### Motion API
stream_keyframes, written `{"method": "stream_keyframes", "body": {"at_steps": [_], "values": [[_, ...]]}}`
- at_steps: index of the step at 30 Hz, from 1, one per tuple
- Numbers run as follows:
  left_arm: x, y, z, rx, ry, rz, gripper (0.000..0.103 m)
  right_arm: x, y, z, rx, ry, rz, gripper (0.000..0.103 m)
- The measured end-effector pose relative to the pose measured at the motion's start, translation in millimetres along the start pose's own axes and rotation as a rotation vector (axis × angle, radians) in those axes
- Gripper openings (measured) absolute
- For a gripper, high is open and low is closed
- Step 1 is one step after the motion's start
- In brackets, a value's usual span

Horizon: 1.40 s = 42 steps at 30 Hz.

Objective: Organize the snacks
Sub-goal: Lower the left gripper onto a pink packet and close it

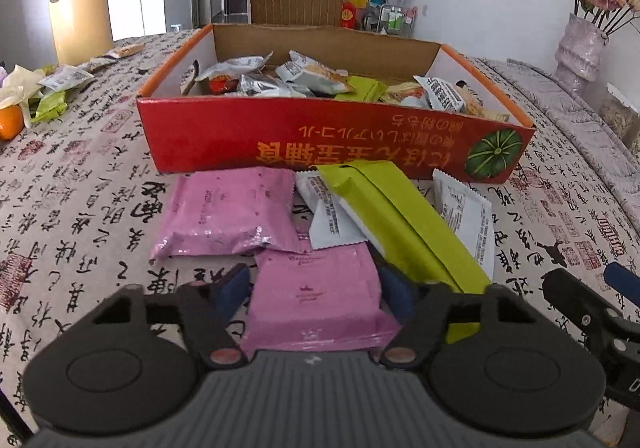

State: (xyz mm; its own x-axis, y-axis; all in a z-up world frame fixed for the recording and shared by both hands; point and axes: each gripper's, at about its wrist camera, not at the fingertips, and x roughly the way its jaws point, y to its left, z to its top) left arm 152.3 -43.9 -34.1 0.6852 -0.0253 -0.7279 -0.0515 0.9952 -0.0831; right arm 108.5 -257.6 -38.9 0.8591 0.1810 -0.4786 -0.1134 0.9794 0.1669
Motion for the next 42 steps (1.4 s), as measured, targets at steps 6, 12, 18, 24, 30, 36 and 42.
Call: {"method": "stream_keyframes", "body": {"at_steps": [6, 12, 18, 24, 30, 36, 42], "values": [[-1, -1, -2, 0.010, -0.004, -0.007, 0.063, 0, 0, 0, 0.002, 0.001, -0.001, 0.103], [-12, 2, -7, 0.035, -0.034, -0.010, 0.063, -1, 1, 0, -0.005, 0.002, -0.007, 0.103], [-40, 6, -10, 0.065, -0.122, -0.040, 0.024, -3, 5, 0, -0.017, 0.000, -0.009, 0.103], [-52, 16, -7, 0.061, -0.149, -0.061, 0.020, -2, 14, 0, -0.040, 0.006, -0.003, 0.103], [-50, 19, -11, 0.036, -0.116, -0.082, 0.077, -4, 19, -1, -0.051, 0.003, -0.007, 0.103], [-44, -1, -10, 0.062, -0.073, -0.081, 0.092, -9, 10, -3, -0.034, -0.002, -0.019, 0.103], [-15, -11, -14, 0.046, 0.021, -0.016, 0.070, -11, 0, -7, -0.014, 0.006, -0.021, 0.103]]}}
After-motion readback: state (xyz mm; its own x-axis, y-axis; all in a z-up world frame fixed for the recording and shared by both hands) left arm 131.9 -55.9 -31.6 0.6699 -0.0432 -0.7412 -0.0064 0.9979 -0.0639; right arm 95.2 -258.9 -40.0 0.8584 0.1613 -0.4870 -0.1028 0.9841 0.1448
